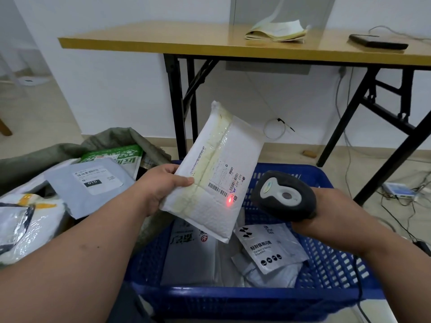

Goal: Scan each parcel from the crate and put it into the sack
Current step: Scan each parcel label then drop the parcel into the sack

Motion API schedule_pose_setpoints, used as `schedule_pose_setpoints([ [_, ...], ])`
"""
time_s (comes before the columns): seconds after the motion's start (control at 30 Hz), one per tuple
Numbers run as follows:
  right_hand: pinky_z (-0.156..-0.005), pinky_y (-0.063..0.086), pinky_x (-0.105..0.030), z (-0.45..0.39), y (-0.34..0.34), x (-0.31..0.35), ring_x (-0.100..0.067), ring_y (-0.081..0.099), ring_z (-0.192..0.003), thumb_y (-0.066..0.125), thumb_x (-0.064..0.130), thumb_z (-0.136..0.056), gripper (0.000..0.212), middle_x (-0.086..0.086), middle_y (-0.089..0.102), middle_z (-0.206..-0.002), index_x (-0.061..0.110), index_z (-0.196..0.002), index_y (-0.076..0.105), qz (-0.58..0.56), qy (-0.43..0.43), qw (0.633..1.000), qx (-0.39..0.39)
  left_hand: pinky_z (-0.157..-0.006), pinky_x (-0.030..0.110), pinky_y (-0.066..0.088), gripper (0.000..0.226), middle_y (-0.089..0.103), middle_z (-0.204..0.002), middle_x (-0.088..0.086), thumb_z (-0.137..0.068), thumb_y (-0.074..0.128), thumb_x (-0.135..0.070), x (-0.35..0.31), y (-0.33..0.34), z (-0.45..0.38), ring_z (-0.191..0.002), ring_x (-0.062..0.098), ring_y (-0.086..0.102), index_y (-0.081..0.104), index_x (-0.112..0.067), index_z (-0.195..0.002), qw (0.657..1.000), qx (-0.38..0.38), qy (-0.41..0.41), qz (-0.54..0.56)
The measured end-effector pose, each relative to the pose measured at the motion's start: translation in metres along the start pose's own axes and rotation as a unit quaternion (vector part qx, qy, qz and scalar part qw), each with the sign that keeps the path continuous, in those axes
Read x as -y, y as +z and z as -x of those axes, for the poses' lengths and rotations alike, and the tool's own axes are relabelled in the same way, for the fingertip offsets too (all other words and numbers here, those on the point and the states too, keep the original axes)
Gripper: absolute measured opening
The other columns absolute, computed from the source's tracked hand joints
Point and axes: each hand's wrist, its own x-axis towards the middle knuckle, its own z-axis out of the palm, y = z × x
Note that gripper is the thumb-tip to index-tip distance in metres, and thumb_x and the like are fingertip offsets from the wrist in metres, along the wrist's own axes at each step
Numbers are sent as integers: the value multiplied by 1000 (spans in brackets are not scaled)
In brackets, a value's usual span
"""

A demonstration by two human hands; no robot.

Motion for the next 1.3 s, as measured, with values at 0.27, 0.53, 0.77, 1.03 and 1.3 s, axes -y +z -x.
schedule_pose_setpoints([
  [0.27, -52, 37, -17, -6, 2, 14, 10, 61, -65, 77, 18, -75, 24, 32, 64, -66, 27, -68, 57, -32, 9, 999, -12, -77, 52, 60, 34, 75, -101, 11, -79, 78, -10, 0, -1, 16, -90, 32, 73, 68, -15, -111, 1000, -14, -1, 8],
  [0.53, -52, 44, -25, -28, 25, 33, -11, 62, -58, 77, 20, -76, 17, -2, 68, -63, 13, -70, 62, -70, 37, 996, -36, -66, 47, 60, 28, 75, -97, 12, -85, 72, -14, -2, -42, 37, -86, 33, 72, 63, -9, -112, 983, -110, 9, 146],
  [0.77, -49, 48, -15, -48, 52, 69, -2, 66, -67, 77, 20, -77, 12, 0, 71, -67, 16, -81, 66, -129, 4, 992, 16, -71, 34, 56, 29, 66, -107, -2, -95, 59, -27, 9, -112, 57, -89, 20, 66, 54, -21, -124, 935, -309, 94, 148],
  [1.03, -47, 43, -10, -63, 77, 94, -2, 64, -55, 74, 15, -79, 15, 10, 68, -62, 16, -69, 63, -178, -16, 982, 56, -92, 38, 50, 52, 61, -132, 3, -91, 58, -37, 10, -182, 52, -111, 27, 60, 49, -24, -141, 890, -366, 80, -259],
  [1.3, -54, 53, -26, -83, 93, 105, -11, 69, -59, 73, 17, -77, 9, -4, 70, -69, 11, -79, 66, -196, -5, 979, 63, -76, 34, 49, 39, 58, -107, 3, -84, 66, -34, 22, -183, 30, -90, 22, 56, 59, -19, -118, 844, -272, -18, -461],
])
